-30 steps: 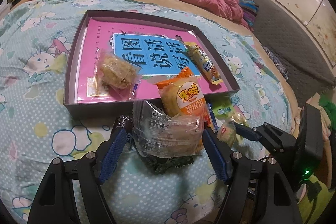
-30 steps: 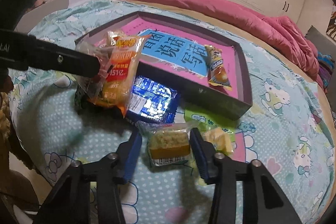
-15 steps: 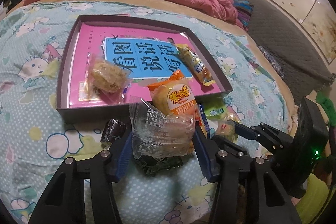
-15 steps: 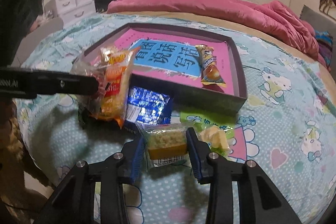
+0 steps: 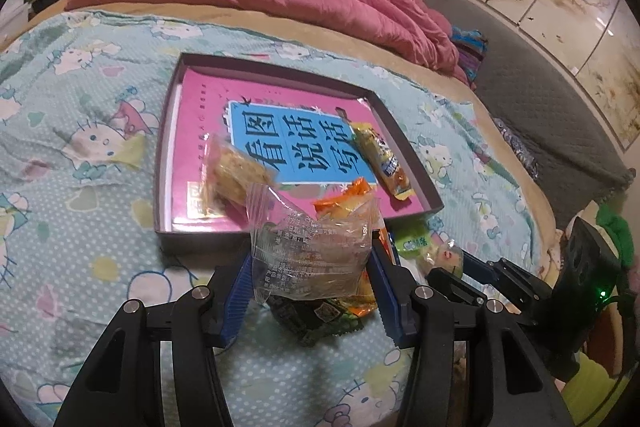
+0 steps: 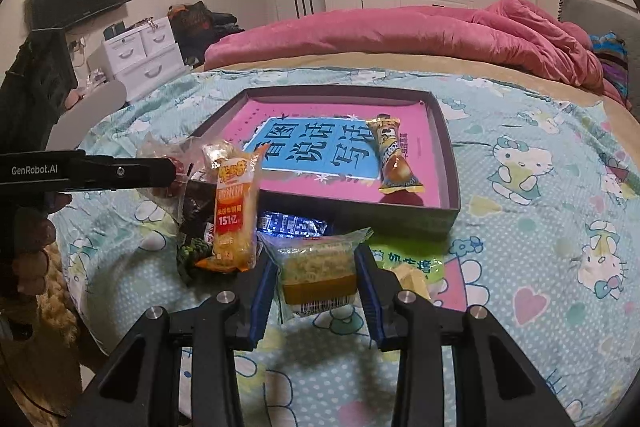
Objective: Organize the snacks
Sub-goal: 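Grip the clear pastry bag with the left tool while the right tool grips the small cake, lifting both, then carry the pastry bag with the left tool over the tray while the right tool carries the cake there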
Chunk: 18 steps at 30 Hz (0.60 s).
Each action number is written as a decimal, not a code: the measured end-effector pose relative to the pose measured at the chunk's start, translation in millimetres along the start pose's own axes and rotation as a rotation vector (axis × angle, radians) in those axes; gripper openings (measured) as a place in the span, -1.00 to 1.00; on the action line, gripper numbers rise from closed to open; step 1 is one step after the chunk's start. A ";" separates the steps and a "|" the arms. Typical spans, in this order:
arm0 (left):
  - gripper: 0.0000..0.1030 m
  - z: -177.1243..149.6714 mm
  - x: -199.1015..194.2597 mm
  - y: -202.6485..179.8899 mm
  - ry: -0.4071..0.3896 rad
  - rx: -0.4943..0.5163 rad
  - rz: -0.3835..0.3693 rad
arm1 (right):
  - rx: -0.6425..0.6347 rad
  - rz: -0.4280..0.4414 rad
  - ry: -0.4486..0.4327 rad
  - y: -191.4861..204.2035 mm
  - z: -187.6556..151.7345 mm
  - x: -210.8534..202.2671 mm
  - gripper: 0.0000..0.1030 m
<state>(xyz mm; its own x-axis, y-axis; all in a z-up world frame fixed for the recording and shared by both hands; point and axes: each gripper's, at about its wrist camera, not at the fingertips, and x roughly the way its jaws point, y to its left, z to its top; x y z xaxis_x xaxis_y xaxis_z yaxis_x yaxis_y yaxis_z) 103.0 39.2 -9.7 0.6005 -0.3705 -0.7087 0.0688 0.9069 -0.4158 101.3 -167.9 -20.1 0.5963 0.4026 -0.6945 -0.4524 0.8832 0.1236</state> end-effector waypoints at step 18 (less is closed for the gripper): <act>0.09 14.4 -17.3 27.3 -0.073 -0.028 0.069 | 0.001 -0.013 -0.042 5.0 8.9 -11.1 -0.24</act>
<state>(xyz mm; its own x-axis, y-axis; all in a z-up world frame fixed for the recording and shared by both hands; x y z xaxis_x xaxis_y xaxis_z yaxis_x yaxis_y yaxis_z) 106.0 73.2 -0.6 0.6594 -0.2912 -0.6931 0.0037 0.9232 -0.3843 98.3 -165.8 -5.5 0.6296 0.4007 -0.6656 -0.4438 0.8887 0.1152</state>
